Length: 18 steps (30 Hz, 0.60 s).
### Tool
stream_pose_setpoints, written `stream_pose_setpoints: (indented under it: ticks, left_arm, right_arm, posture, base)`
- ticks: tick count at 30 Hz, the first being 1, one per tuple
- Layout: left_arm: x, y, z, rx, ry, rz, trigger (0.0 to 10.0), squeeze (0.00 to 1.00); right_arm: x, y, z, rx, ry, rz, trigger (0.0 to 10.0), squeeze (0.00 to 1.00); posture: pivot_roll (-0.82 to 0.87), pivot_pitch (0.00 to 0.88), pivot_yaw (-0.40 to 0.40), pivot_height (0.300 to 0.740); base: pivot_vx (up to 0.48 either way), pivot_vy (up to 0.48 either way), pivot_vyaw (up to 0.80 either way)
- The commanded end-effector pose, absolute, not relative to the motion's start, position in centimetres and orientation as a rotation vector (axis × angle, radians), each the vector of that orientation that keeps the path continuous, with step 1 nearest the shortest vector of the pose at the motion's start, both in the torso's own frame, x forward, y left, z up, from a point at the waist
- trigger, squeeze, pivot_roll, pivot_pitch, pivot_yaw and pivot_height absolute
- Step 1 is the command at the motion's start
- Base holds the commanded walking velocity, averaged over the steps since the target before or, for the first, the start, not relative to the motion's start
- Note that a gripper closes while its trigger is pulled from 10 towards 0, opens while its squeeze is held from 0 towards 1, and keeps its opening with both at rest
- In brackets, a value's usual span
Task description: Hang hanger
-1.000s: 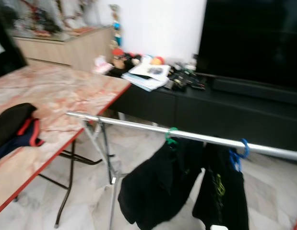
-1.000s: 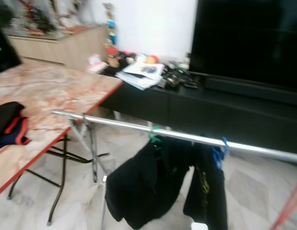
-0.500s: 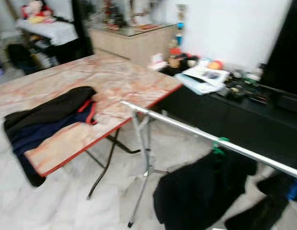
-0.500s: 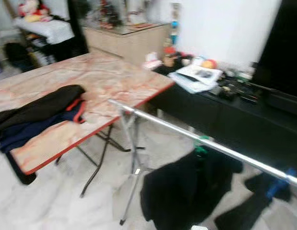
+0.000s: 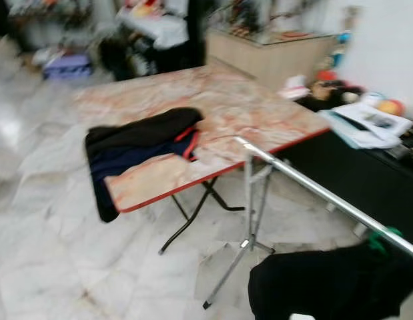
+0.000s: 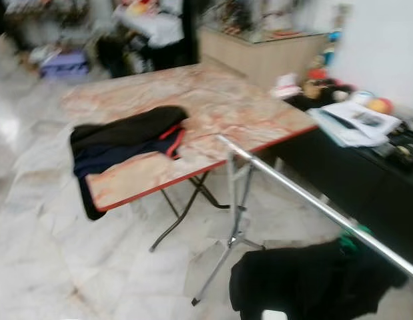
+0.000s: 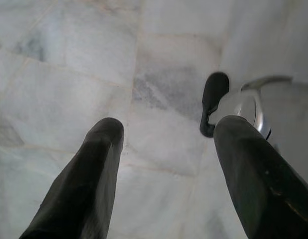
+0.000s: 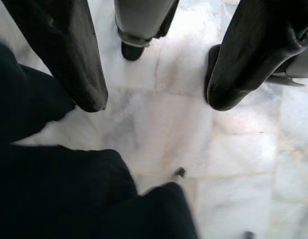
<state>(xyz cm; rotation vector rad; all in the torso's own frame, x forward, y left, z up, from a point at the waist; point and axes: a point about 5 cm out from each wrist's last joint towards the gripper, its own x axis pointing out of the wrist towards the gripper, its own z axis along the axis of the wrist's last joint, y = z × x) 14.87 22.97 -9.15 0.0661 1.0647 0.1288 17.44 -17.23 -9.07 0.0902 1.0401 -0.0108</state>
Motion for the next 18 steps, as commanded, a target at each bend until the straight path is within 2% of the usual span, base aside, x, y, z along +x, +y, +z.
stream_pose_setpoints:
  ticks: [1, 18]
  left_arm:
    - [13.04, 22.35, -9.98, 0.02, 1.119, 0.155, 10.0, 0.0]
    - [12.95, 21.96, -10.09, 0.009, 1.122, 0.154, 10.0, 0.0]
  right_arm:
    - [17.31, -18.35, -9.03, 0.065, 1.064, -0.008, 10.0, 0.0]
    - [17.25, -18.27, -9.07, 0.067, 1.074, -0.001, 10.0, 0.0]
  posture:
    - [0.13, 0.0, -0.019, 0.74]
    - [0.13, 0.0, -0.017, 0.74]
  base:
    - [0.0, 0.0, 0.8]
    - [0.0, 0.0, 0.8]
